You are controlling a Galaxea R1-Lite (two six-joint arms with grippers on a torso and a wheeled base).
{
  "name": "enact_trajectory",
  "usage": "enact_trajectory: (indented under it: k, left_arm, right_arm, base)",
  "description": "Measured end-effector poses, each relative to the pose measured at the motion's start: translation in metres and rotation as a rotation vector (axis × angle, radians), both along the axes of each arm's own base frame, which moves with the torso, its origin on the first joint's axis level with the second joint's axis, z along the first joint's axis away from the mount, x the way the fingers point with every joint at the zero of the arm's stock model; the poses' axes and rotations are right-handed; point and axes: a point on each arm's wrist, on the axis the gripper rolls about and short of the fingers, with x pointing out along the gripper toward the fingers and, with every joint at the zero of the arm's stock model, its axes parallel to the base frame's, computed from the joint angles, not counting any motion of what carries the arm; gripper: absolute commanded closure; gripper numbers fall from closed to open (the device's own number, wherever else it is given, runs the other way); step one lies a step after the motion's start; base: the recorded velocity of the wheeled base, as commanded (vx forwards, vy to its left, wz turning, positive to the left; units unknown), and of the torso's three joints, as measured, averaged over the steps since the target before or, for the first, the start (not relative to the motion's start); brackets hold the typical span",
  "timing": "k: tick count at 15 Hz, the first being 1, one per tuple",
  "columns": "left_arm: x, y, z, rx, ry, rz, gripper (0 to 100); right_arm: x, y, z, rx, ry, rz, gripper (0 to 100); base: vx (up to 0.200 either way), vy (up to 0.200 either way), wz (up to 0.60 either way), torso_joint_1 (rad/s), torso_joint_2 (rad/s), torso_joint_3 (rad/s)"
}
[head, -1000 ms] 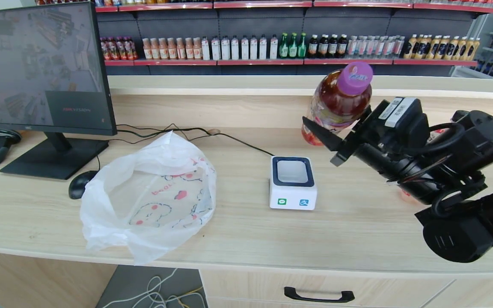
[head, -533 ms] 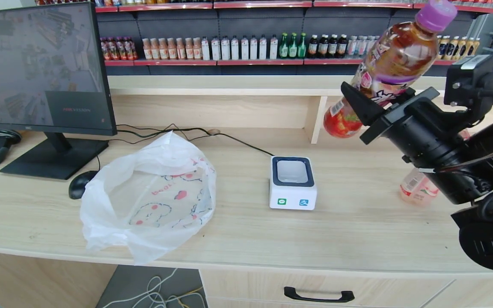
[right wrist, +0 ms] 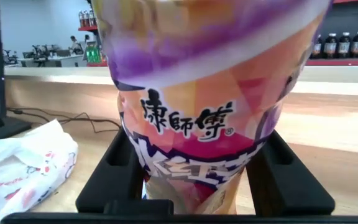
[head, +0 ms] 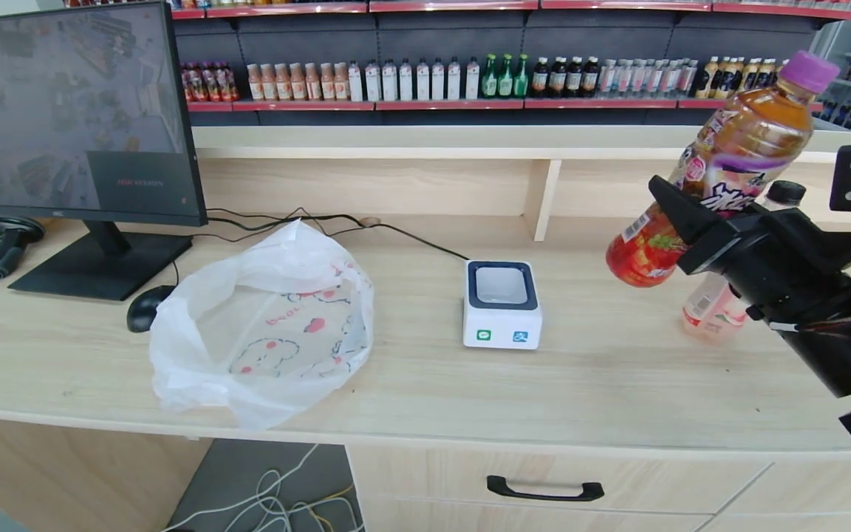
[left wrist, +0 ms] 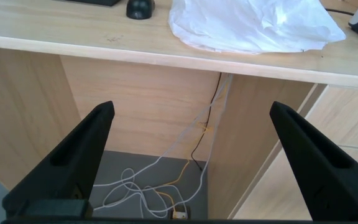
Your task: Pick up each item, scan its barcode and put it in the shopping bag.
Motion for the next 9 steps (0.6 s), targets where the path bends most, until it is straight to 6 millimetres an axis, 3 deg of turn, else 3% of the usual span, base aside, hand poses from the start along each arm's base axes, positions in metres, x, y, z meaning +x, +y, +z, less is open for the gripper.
enact_trajectory:
  k: [1, 7, 9]
  left_arm:
    - [0.0, 0.0, -0.0001, 0.0, 0.001, 0.0, 0]
    - [0.0, 0.0, 0.0, 0.001, 0.0, 0.0, 0]
    - [0.0, 0.0, 0.0, 0.001, 0.0, 0.0, 0]
  right_arm:
    - [-0.0025, -0.0007, 0.0013, 0.004, -0.009, 0.001, 100]
    - [-0.005, -0.0017, 0.0017, 0.003, -0.004, 0.0, 100]
    - [-0.0051, -0.0017, 0.0016, 0.004, -0.007, 0.0, 100]
  base:
    - [-0.2, 0.0, 0.0, -0.012, 0.0, 0.002]
    - [0.0, 0.0, 0.0, 0.0, 0.0, 0.0]
    - [0.0, 0.2, 0.0, 0.007, 0.01, 0.0]
